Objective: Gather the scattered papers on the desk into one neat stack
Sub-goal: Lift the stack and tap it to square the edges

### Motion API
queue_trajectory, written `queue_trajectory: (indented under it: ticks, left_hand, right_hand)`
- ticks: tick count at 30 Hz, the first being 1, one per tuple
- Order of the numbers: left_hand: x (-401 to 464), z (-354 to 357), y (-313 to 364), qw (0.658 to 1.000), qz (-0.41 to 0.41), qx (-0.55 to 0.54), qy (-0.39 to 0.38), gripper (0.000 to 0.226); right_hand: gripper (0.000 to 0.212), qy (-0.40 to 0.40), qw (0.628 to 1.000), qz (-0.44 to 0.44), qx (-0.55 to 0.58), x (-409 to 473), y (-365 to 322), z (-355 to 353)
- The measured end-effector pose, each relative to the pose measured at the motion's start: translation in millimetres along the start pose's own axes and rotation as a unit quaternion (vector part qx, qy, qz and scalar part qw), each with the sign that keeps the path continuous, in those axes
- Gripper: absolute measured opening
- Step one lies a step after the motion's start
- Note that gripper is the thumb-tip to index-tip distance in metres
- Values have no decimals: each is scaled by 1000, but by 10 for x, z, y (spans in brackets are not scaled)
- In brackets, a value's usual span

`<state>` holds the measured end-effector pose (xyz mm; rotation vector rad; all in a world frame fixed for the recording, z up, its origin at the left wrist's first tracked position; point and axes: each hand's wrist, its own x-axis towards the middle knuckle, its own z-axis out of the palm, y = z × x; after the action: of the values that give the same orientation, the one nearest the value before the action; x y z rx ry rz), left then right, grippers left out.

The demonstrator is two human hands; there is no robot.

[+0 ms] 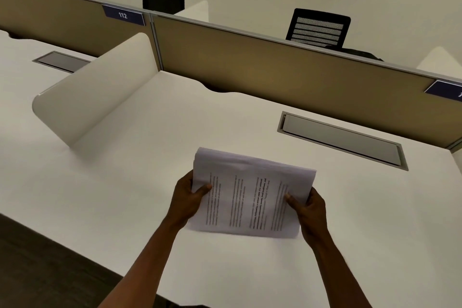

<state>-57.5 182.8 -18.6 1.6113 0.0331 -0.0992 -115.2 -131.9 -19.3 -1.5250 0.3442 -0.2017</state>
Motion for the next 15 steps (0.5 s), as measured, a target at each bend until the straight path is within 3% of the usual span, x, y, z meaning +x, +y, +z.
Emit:
queue_trajectory:
  ticks: [7, 11, 15]
  left_hand:
    - [163, -27, 200, 998, 33, -54, 12, 31]
    - [118, -31, -2, 1000, 5, -27, -6, 41]
    - [95, -33, -122, 1000, -6, 6, -14, 32]
  right_hand:
    - [29, -13, 998, -34, 52, 107, -272, 27]
    - [36, -14, 999, 20, 36, 36, -30, 57]
    - [32, -12, 998, 50, 20, 1, 97, 59]
